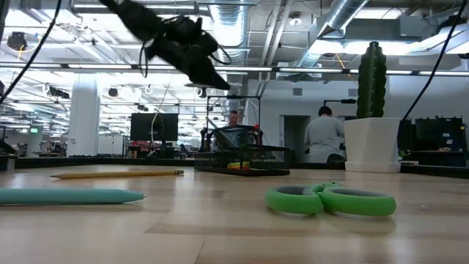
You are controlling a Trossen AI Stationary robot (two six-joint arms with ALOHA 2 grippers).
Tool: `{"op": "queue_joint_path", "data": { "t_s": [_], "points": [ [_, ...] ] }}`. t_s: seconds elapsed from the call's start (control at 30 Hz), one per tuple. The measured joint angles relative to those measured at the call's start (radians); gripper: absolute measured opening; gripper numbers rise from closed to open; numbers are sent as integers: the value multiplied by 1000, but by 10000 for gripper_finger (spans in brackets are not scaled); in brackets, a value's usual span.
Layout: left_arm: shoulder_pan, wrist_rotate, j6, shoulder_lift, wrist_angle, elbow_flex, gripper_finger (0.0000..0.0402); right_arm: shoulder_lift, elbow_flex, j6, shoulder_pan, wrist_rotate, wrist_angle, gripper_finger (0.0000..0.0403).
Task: Pick and place office supplies into organizer
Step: Put the purple pen into the black desk organizer
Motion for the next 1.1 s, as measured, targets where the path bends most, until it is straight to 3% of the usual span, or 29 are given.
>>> {"op": "queue_joint_path", "data": {
  "t_s": [0.2, 0.47, 0.53, 0.8, 1.1],
  "points": [
    [-74, -236, 360, 14, -336, 226, 22, 0, 0, -1, 0, 2, 0, 133],
    [-213, -559, 636, 90, -471, 291, 22, 0, 0, -1, 3, 2, 4, 133],
    [-239, -622, 681, 115, -420, 291, 22, 0, 1, -1, 4, 2, 3, 133],
    [-269, -705, 773, 170, -417, 291, 22, -1, 1, 0, 5, 2, 7, 133],
    [-273, -731, 833, 279, -418, 291, 22, -1, 1, 0, 5, 2, 5, 133]
  ]
}}
